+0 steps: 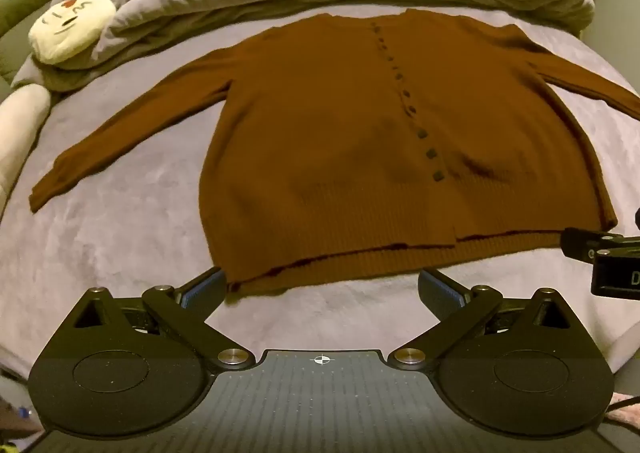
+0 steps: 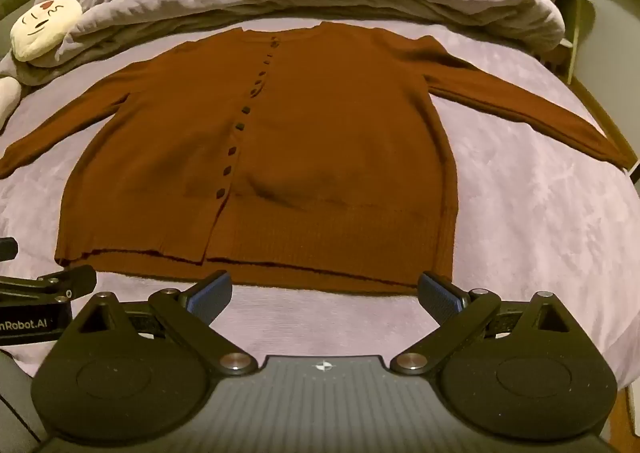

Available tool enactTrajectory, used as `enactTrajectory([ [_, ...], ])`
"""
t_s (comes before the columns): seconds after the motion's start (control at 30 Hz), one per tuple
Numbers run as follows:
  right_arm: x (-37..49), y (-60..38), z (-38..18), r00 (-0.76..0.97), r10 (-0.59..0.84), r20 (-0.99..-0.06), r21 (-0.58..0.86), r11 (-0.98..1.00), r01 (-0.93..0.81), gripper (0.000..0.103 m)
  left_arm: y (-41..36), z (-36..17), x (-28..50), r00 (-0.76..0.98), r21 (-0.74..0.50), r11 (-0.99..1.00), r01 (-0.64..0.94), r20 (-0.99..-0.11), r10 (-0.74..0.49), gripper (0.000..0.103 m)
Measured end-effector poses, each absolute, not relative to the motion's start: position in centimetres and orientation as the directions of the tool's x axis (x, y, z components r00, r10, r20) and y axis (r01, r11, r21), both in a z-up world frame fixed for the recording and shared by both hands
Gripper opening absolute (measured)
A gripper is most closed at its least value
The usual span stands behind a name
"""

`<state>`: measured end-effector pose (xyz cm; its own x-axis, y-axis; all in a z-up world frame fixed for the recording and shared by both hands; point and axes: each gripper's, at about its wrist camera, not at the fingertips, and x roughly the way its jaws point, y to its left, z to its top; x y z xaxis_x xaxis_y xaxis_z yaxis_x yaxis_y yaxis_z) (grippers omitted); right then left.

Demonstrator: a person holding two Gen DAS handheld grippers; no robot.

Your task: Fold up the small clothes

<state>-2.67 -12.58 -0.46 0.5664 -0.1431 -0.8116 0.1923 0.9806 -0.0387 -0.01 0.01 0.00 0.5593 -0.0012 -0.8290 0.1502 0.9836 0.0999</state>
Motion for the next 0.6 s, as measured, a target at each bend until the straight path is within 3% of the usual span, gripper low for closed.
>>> enactTrajectory([
  [0.6, -2.48, -13.19, -0.37, 0.576, -0.147, -0.804, -0.031, 0.978, 0.207, 0.099, -0.15, -0.72, 0.14, 0.532, 0.056, 0.988, 0.141, -0.846, -0.028, 0.103],
])
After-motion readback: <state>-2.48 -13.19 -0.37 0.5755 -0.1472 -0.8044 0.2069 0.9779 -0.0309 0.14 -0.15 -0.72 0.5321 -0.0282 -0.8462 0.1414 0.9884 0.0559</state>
